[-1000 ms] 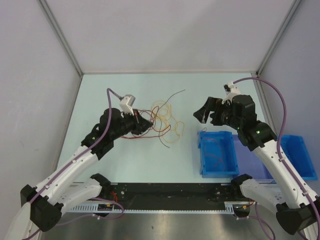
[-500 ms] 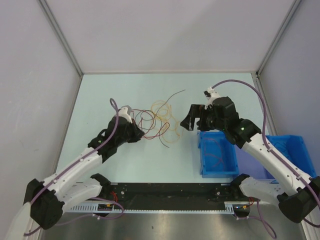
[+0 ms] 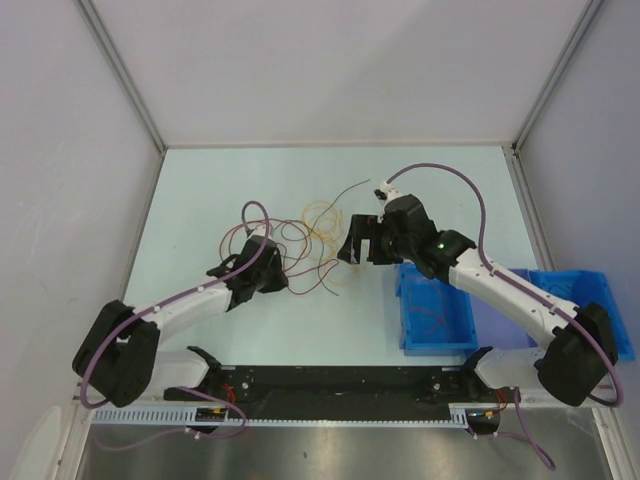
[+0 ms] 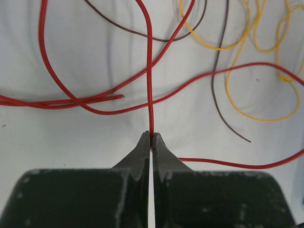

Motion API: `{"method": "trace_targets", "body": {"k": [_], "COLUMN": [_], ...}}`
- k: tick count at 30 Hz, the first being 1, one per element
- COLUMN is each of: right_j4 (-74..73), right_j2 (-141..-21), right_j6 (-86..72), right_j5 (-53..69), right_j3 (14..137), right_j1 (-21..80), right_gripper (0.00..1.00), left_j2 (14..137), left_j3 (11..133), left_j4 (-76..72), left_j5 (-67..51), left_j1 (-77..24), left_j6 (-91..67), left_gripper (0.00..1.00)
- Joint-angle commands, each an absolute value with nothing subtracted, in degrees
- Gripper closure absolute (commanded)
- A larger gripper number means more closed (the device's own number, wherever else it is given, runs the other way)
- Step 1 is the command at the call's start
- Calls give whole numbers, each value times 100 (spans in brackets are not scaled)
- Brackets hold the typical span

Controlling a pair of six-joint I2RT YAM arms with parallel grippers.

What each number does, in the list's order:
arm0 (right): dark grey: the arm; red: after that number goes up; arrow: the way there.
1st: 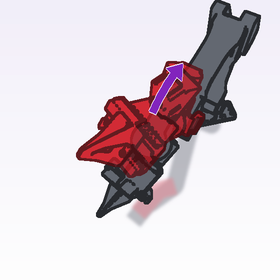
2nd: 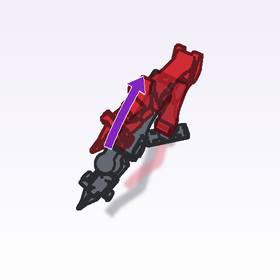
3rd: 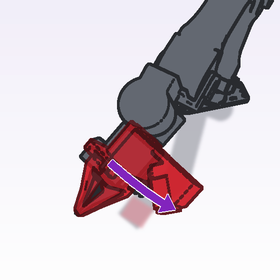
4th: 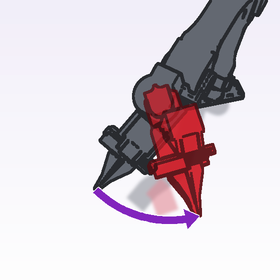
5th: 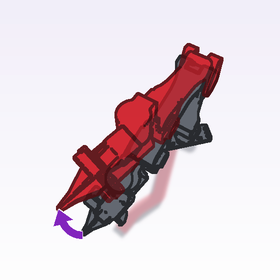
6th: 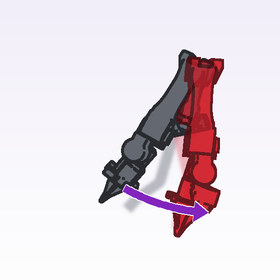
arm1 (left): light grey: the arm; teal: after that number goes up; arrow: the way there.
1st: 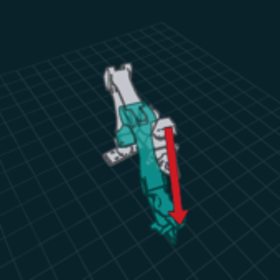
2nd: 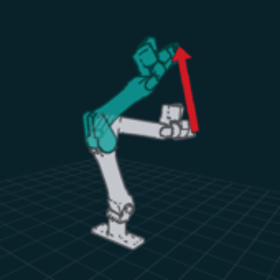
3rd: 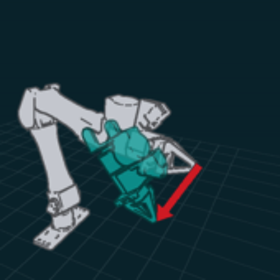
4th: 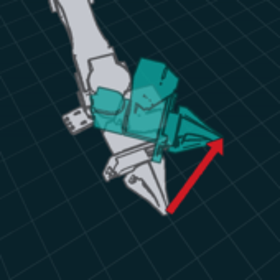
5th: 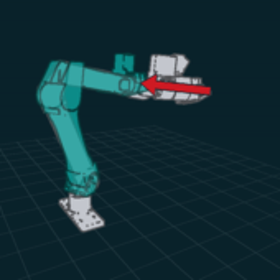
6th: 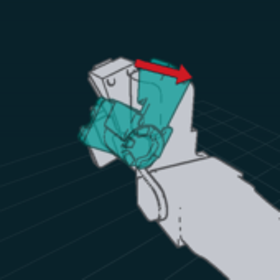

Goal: Untangle the cables

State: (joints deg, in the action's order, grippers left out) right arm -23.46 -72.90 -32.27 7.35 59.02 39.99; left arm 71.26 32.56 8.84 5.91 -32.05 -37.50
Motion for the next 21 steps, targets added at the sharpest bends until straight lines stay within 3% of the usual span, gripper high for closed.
{"method": "trace_targets", "body": {"k": [1, 9, 21], "right_j4": [-1881, -1653, -1134], "right_j2": [-7567, -8304, -9008], "right_j6": [-3392, -3603, -3893], "right_j5": [642, 773, 1099], "right_j3": [5933, 5933, 5933], "right_j1": [4052, 4060, 4140], "right_gripper": [0, 4, 22], "left_j2": [7592, 7884, 7910], "left_j3": [3278, 3410, 3384], "left_j4": [492, 475, 422], "left_j5": [729, 677, 615], "left_j1": [-3164, -3146, -3103], "left_j6": [-3709, -3674, -3665], "left_gripper": [100, 100, 100]}}
